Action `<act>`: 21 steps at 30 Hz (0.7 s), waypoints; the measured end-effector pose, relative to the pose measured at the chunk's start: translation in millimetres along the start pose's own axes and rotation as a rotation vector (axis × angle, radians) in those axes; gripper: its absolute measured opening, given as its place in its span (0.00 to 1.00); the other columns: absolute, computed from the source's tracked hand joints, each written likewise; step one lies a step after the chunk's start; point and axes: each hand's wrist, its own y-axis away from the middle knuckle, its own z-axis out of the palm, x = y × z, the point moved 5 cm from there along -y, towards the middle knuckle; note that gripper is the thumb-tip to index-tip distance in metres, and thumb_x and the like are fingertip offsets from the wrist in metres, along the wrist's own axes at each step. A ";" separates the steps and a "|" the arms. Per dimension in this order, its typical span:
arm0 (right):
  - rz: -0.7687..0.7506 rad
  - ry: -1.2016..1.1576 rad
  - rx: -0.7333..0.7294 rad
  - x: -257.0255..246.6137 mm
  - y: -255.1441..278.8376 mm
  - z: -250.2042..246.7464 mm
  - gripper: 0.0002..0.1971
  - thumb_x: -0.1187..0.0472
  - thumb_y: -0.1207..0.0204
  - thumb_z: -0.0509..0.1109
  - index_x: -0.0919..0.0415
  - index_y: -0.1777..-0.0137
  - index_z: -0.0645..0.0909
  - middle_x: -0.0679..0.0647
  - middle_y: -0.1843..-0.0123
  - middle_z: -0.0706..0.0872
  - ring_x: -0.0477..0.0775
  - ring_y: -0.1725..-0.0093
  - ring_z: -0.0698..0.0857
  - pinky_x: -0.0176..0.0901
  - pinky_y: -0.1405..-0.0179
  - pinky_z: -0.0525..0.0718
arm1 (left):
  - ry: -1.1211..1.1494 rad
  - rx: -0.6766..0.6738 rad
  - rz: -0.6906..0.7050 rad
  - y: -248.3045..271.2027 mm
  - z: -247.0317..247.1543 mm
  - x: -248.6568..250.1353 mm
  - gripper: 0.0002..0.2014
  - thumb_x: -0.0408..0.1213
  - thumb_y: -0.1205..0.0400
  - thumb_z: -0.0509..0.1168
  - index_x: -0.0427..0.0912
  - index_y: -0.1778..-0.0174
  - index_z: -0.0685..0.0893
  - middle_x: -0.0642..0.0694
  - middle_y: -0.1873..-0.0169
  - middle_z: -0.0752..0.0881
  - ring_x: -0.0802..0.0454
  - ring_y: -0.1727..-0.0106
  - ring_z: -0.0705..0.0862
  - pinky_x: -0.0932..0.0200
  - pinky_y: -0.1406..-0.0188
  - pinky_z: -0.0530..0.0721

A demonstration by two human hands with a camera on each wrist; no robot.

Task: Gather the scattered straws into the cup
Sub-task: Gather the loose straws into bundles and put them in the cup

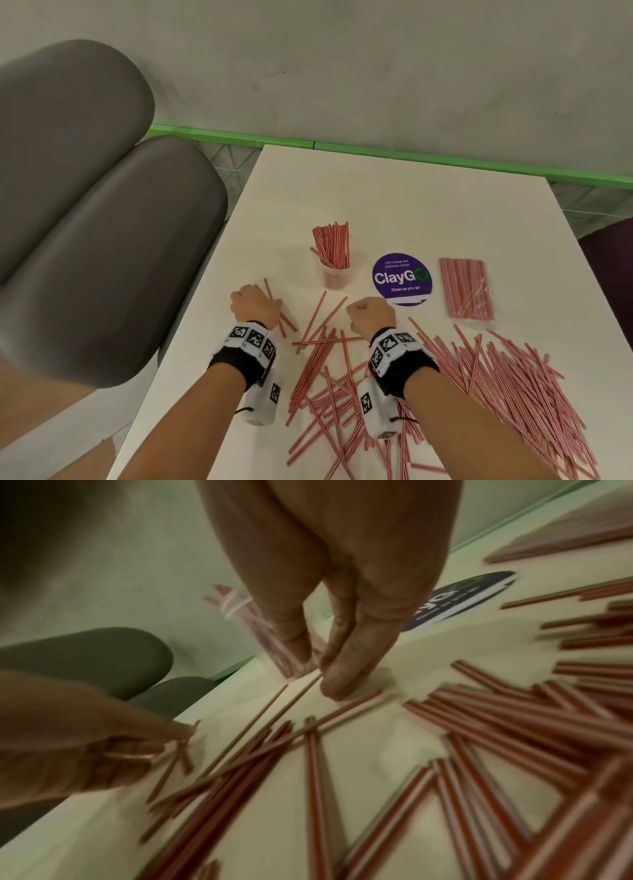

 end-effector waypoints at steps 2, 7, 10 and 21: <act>-0.049 0.066 -0.028 -8.8 6.0 9.4 0.10 0.62 0.24 0.65 0.63 0.62 0.87 0.60 0.59 0.89 0.60 0.53 0.87 0.44 0.52 0.82 | -0.008 -0.028 0.021 6.5 10.0 -1.1 0.26 0.36 0.23 0.68 0.30 0.31 0.70 0.33 0.34 0.74 0.38 0.32 0.74 0.51 0.33 0.74; -0.130 0.122 -0.083 -18.0 19.2 28.9 0.12 0.62 0.23 0.65 0.64 0.48 0.89 0.61 0.45 0.90 0.60 0.43 0.87 0.44 0.44 0.83 | 0.004 -0.111 0.198 36.6 36.7 3.3 0.22 0.28 0.24 0.63 0.34 0.33 0.74 0.37 0.38 0.80 0.42 0.37 0.79 0.56 0.40 0.76; -0.176 0.143 -0.107 -19.0 22.9 35.0 0.13 0.64 0.22 0.64 0.63 0.42 0.87 0.60 0.40 0.88 0.59 0.39 0.85 0.43 0.39 0.81 | 0.016 -0.156 0.225 51.7 45.8 2.0 0.20 0.35 0.24 0.66 0.39 0.36 0.78 0.40 0.42 0.84 0.45 0.40 0.82 0.56 0.42 0.79; -0.115 0.389 -0.144 17.1 30.4 16.2 0.28 0.59 0.38 0.81 0.60 0.37 0.78 0.57 0.38 0.81 0.57 0.39 0.82 0.44 0.43 0.83 | -0.094 -0.179 0.412 68.7 49.3 16.5 0.29 0.44 0.28 0.74 0.40 0.32 0.74 0.42 0.39 0.78 0.46 0.38 0.78 0.57 0.40 0.76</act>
